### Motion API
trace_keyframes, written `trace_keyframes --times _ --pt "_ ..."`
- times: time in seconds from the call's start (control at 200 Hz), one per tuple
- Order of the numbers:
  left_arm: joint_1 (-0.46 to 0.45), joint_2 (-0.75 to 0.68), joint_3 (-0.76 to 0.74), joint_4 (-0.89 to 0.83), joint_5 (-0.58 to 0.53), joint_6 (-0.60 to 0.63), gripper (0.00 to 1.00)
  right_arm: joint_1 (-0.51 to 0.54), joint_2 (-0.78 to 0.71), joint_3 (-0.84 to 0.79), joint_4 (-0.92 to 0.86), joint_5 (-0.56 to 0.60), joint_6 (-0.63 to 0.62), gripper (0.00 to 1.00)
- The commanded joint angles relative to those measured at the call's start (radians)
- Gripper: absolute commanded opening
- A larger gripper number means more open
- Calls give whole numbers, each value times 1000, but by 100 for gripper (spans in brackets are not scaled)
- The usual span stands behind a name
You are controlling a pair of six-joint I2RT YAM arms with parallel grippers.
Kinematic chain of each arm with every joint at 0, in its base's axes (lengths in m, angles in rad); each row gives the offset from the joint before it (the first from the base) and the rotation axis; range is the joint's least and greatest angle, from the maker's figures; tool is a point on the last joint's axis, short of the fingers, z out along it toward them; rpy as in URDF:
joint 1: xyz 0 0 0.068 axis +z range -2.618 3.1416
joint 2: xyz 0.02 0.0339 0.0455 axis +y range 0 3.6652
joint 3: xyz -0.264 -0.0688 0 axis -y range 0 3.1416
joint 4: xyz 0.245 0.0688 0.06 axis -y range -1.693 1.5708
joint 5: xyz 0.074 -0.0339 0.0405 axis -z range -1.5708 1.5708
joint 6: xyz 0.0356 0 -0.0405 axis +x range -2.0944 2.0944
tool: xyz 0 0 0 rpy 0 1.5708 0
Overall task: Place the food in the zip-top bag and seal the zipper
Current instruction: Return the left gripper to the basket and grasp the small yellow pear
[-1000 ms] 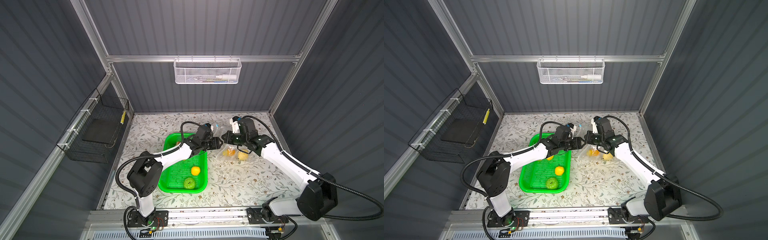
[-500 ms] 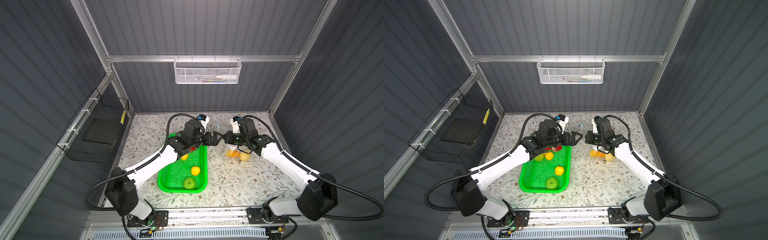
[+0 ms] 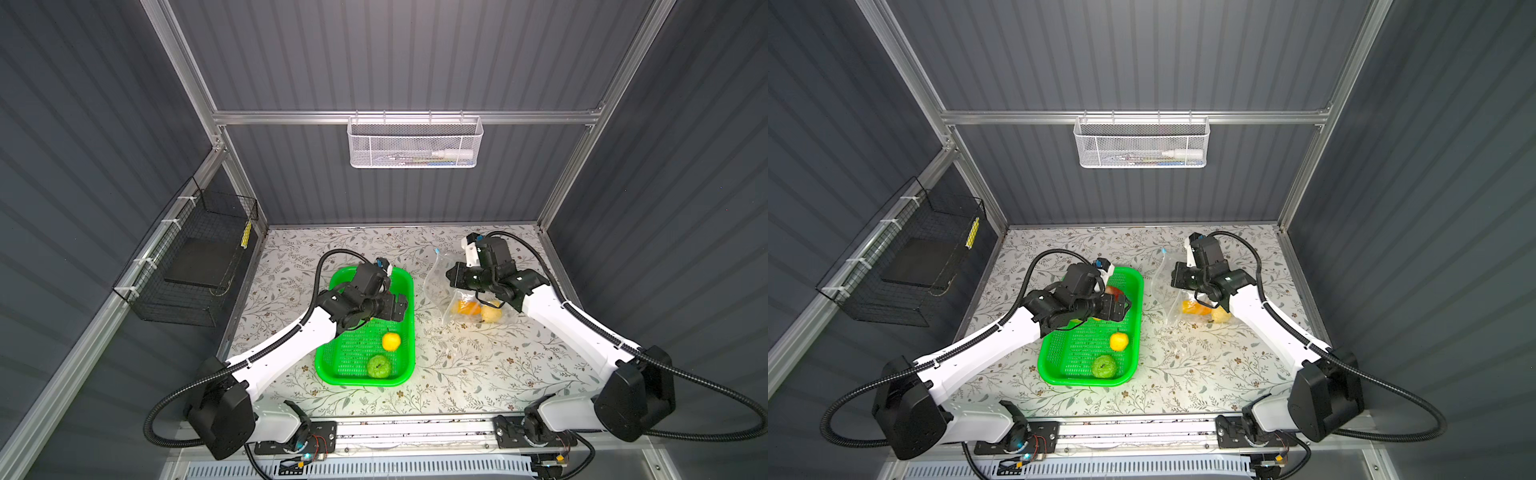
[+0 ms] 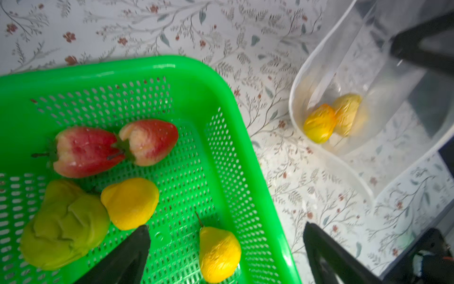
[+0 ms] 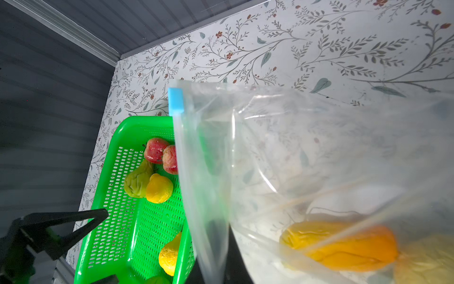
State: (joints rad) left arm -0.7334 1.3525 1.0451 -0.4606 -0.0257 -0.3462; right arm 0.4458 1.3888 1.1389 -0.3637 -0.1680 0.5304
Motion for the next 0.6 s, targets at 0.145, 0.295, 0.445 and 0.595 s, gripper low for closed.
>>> trace_keyframes --times 0.145,0.295,0.445,0.595 --pt "-2 -12 -101 -37 96 117 99 -5 13 26 -8 9 -10 9" --pt "-10 16 -129 -44 77 138 96 -4 20 29 -7 5 -7 9" --pt "-48 66 -140 -36 40 149 94 -5 19 31 -12 9 -13 9" --pt "-70 116 -142 -7 30 147 93 -4 19 22 -6 7 -11 9"
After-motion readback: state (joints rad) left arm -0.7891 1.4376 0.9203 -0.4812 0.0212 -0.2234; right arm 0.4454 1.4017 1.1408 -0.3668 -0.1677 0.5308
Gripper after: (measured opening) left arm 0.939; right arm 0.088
